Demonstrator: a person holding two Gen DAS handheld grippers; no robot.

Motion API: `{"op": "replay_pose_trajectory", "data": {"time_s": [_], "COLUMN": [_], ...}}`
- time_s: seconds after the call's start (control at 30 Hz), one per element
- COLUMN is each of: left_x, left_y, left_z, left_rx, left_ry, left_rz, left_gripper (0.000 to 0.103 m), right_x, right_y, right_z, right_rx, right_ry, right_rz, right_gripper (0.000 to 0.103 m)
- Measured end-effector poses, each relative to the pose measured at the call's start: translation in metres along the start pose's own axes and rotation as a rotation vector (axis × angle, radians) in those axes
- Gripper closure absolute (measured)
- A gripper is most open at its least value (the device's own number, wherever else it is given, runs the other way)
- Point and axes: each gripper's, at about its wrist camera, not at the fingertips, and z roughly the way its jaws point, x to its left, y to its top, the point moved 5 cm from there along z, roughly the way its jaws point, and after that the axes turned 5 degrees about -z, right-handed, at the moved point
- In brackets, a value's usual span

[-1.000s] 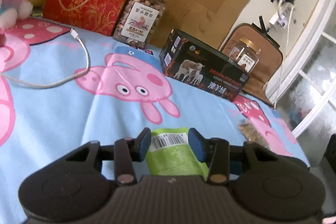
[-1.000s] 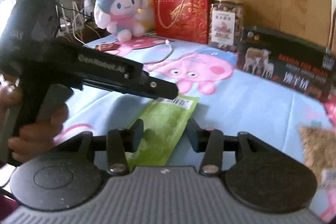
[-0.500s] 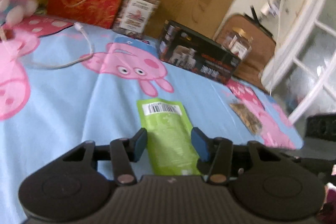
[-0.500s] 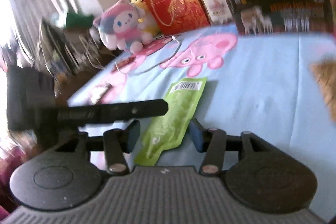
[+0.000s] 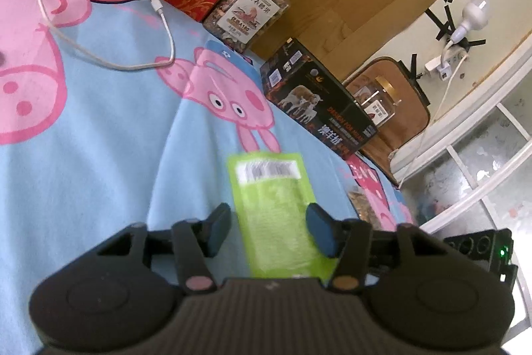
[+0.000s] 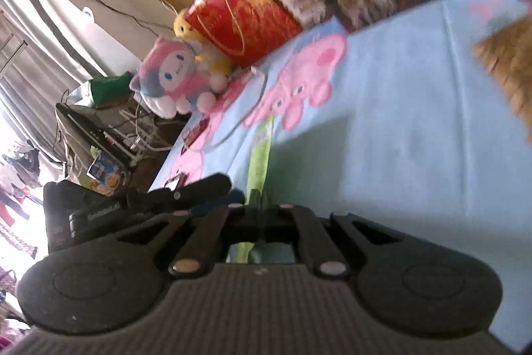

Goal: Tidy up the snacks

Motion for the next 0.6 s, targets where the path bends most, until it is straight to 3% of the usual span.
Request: {"op": "replay_pose_trajectory", "data": {"time_s": [0.1, 0.2, 0.27, 0.37, 0.5, 0.6], "left_x": [-0.005, -0.014, -0.017, -0.016, -0.012, -0.011], "left_y": [-0.002, -0.004, -0.004, -0.005, -0.008, -0.011], "left_z": [0.002, 0.006, 0.008, 0.003, -0.002, 0.003], "left_rx": [0.001, 0.008, 0.019, 0.024, 0.052, 0.059], "left_ry": [-0.005, -0.013, -0.01, -0.005, -0.033, -0.063], "left_rz": [0.027, 0.056, 0.069, 0.066, 0.046, 0.037], "left_gripper": [0.033, 0.019, 0.019, 0.019, 0.024, 0.029], "right_x": [-0.003, 0.008, 0.021, 0.024, -0.004, -0.018], "right_y": [0.006, 0.006, 0.0, -0.005, -0.001, -0.008], "right_z": [-0.018, -0.028, -0.025, -0.021, -0.013, 0.005], "right_rx": [-0.06, -0.094, -0.066, -0.064, -0.014, 0.051], "right_ry": [-0.028, -0.079, -0.048, -0.074, -0.083, -0.034], "right_rz": [-0.015, -0.131, -0.19, -0.243, -0.112, -0.005], "right_gripper": [0.101, 0.101, 0.101, 0.099, 0.094, 0.095]}}
